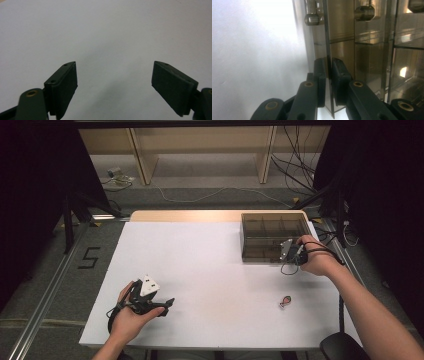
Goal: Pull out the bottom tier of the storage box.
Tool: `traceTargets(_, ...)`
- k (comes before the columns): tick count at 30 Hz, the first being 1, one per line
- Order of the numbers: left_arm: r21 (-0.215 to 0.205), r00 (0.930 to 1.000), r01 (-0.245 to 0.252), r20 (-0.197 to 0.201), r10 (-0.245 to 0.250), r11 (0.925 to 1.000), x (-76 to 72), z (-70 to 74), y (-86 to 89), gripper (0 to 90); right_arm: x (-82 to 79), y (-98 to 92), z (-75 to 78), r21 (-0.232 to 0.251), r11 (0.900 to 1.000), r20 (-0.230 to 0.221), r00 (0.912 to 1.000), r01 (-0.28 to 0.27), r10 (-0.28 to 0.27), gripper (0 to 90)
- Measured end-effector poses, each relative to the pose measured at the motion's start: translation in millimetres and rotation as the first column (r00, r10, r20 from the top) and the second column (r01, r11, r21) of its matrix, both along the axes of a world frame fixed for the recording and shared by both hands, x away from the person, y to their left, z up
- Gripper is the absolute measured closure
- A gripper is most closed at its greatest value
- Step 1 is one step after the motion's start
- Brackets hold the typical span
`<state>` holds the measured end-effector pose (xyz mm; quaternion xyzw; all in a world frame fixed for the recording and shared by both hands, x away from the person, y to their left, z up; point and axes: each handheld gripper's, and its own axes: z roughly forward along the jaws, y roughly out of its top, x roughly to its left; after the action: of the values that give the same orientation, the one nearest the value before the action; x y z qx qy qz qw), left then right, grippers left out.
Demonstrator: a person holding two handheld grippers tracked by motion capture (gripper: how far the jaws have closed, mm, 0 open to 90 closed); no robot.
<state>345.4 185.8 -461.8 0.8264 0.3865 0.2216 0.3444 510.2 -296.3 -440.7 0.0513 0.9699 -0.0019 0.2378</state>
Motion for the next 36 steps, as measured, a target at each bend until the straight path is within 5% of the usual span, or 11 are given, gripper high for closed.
traceTargets(21,-0.001,1.0000,0.001,-0.001,-0.001,1.0000,0.0,-0.2,-0.2,20.8,0.2,0.7,4.4,-0.031,0.998,-0.069,0.9966,-0.048,0.045,86.0)
traceTargets(36,-0.004,1.0000,0.002,0.000,-0.002,1.0000,-0.3,-0.1,-0.7,20.8,-4.0,-1.9,6.1,-0.011,0.997,-0.106,0.9920,-0.071,0.069,86.8)
